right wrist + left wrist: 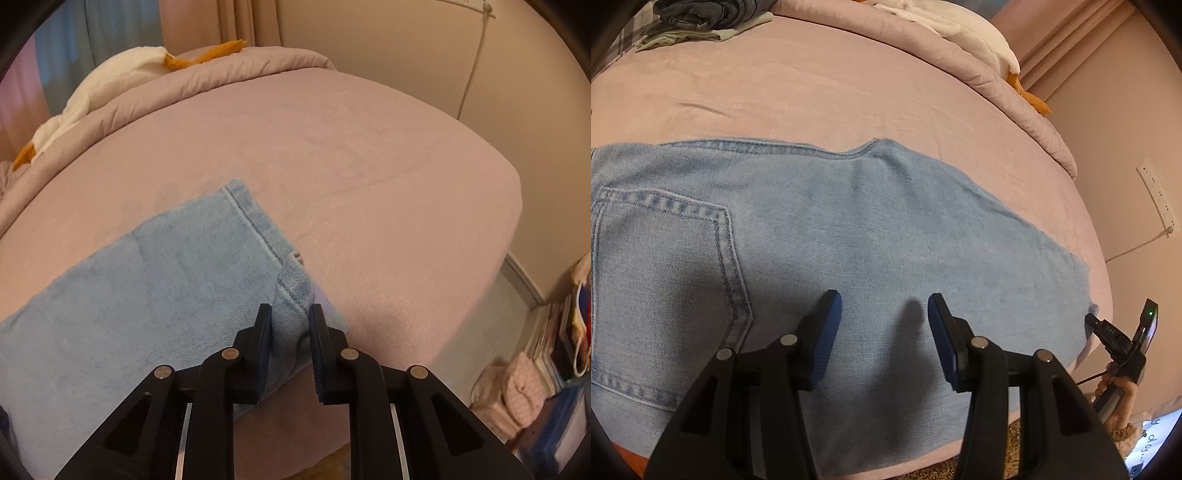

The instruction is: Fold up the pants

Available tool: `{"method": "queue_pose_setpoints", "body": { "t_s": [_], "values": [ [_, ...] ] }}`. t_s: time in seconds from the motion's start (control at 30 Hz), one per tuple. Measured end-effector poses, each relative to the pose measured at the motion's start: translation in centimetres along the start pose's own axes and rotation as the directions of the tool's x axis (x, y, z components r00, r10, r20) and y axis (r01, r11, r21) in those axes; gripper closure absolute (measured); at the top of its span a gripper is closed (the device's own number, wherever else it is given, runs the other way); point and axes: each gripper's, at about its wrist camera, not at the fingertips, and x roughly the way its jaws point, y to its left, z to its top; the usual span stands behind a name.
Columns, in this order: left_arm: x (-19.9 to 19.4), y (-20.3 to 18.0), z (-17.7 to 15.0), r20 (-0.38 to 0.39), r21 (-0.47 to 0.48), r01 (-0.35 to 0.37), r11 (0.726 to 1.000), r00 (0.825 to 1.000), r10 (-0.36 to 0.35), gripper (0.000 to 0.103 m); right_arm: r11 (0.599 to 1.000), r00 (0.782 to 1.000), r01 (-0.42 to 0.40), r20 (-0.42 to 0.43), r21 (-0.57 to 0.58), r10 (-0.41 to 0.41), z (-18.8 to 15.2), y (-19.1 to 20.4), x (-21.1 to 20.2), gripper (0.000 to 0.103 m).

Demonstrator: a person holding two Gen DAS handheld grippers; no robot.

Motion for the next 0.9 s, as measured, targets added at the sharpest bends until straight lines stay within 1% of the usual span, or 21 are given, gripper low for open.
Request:
{"method": "queue_pose_setpoints", "body": {
  "t_s": [0.13,0.27,0.53,0.67,0.9],
  "values": [
    [-0.1,0.1,0.0,0.000,-0.005,0.008,1.000,1.000,-0.008,0.054,1.000,1.000,-0.007,-0.006,0.010,0.007,0.1,-0.1,0.1,0.087],
    [-0.3,0.0,-0.2,0.006,0.014,0.010,1.000,1.000,-0.011,0.054,1.000,1.000,-0.006,-0.013,0.019,0.006,0.2,-0.1,0.1,0.087],
    [-0.5,0.7,-0.5,0.013,-0.001,0.059,0.998,0.998,-0.059,0.054,0.999,1.000,0.011,-0.017,0.031,-0.011,0.1,0.0,0.2,0.087],
    [-0.4,0.5,-0.3,0.007,-0.004,0.059,0.998,0.998,-0.059,0.054,0.999,1.000,0.008,-0.022,0.045,-0.007,0.1,-0.1,0.2,0.086],
    [-0.4,1.0,-0.1,0.002,-0.026,0.090,0.996,0.996,-0.090,0.053,0.996,0.999,-0.033,-0.033,0.083,0.035,0.3,-0.9,0.2,0.085]
  ]
}}
